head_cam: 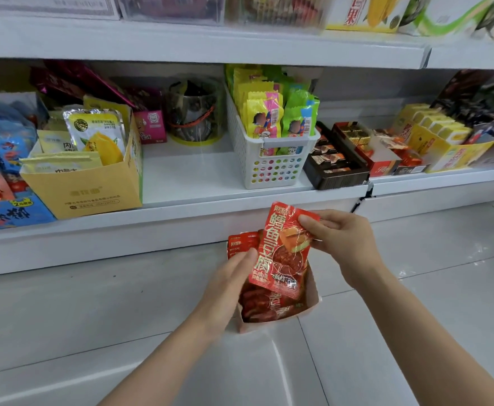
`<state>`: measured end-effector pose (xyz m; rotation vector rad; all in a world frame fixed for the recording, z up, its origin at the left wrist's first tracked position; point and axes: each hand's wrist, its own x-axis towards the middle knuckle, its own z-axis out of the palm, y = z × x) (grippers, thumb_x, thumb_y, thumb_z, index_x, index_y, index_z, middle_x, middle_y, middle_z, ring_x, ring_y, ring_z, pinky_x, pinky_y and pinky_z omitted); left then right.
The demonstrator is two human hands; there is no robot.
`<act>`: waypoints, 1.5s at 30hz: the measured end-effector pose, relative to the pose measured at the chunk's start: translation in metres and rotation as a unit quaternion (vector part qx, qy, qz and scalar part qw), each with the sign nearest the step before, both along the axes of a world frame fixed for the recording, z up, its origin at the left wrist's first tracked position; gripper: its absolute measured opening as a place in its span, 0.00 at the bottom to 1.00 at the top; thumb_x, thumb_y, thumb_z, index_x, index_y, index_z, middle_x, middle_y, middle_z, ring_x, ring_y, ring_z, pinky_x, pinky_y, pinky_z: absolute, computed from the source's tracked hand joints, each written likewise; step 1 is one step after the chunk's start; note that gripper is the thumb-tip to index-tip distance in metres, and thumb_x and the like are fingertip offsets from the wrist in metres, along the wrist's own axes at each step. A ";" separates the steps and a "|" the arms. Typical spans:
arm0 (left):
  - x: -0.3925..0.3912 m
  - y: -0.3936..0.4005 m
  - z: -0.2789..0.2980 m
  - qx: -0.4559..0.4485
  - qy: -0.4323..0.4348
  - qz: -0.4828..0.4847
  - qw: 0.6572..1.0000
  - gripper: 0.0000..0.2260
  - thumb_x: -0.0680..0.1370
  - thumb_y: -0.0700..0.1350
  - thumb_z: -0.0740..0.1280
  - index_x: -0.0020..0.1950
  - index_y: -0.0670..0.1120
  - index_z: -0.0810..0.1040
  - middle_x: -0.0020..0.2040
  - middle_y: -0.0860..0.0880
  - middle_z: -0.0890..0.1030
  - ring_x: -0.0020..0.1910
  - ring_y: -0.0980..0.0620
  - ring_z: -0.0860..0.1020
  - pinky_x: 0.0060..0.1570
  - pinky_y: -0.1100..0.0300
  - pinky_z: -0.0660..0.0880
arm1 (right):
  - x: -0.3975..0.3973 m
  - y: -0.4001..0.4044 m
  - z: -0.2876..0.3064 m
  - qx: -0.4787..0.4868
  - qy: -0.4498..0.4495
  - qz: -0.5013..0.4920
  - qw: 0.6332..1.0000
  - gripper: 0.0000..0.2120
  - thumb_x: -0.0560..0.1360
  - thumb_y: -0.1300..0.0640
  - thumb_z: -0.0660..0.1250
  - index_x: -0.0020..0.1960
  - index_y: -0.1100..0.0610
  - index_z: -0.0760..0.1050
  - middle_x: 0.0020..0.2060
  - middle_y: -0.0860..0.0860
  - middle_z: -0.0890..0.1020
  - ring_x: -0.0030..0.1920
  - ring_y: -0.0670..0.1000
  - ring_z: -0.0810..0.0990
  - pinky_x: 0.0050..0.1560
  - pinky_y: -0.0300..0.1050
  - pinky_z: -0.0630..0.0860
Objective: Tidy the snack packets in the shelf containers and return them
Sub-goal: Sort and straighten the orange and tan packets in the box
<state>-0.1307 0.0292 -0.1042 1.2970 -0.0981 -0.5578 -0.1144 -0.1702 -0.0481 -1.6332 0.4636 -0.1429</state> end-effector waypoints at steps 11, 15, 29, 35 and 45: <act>-0.003 0.006 0.000 0.019 0.006 0.001 1.000 0.13 0.81 0.40 0.64 0.65 0.51 0.76 0.57 0.52 0.85 0.57 0.55 0.82 0.47 0.67 0.78 | 0.004 0.011 0.001 0.029 0.022 -0.010 0.999 0.04 0.75 0.54 0.72 0.47 0.54 0.83 0.38 0.49 0.87 0.40 0.46 0.87 0.38 0.39 0.82; -0.003 0.008 -0.002 0.001 0.015 -0.005 1.000 0.17 0.77 0.44 0.69 0.65 0.52 0.75 0.56 0.51 0.85 0.57 0.53 0.83 0.47 0.66 0.79 | 0.006 0.011 -0.001 0.029 0.025 -0.014 0.999 0.05 0.74 0.53 0.73 0.46 0.54 0.83 0.37 0.49 0.87 0.39 0.46 0.87 0.36 0.38 0.81; -0.004 -0.013 -0.002 0.190 -0.304 0.107 0.927 0.19 0.74 0.32 0.72 0.54 0.56 0.86 0.53 0.60 0.77 0.59 0.57 0.75 0.57 0.55 0.78 | -0.005 0.030 -0.018 0.128 0.037 0.037 0.990 0.16 0.80 0.49 0.65 0.54 0.62 0.82 0.46 0.58 0.86 0.48 0.54 0.86 0.47 0.48 0.83; -0.010 -0.002 -0.003 0.090 -0.149 0.084 0.981 0.36 0.65 0.42 0.83 0.67 0.62 0.72 0.65 0.58 0.71 0.63 0.60 0.75 0.56 0.63 0.78 | -0.010 0.015 -0.013 0.142 0.047 0.017 0.989 0.10 0.81 0.55 0.65 0.52 0.61 0.80 0.41 0.52 0.87 0.42 0.48 0.87 0.34 0.38 0.81; -0.008 -0.005 -0.001 0.033 0.042 0.087 0.995 0.16 0.70 0.51 0.73 0.57 0.51 0.81 0.53 0.51 0.86 0.50 0.52 0.85 0.45 0.62 0.81 | -0.006 0.016 -0.010 0.152 0.017 0.034 0.988 0.08 0.78 0.55 0.67 0.48 0.59 0.81 0.40 0.51 0.87 0.41 0.48 0.87 0.33 0.38 0.80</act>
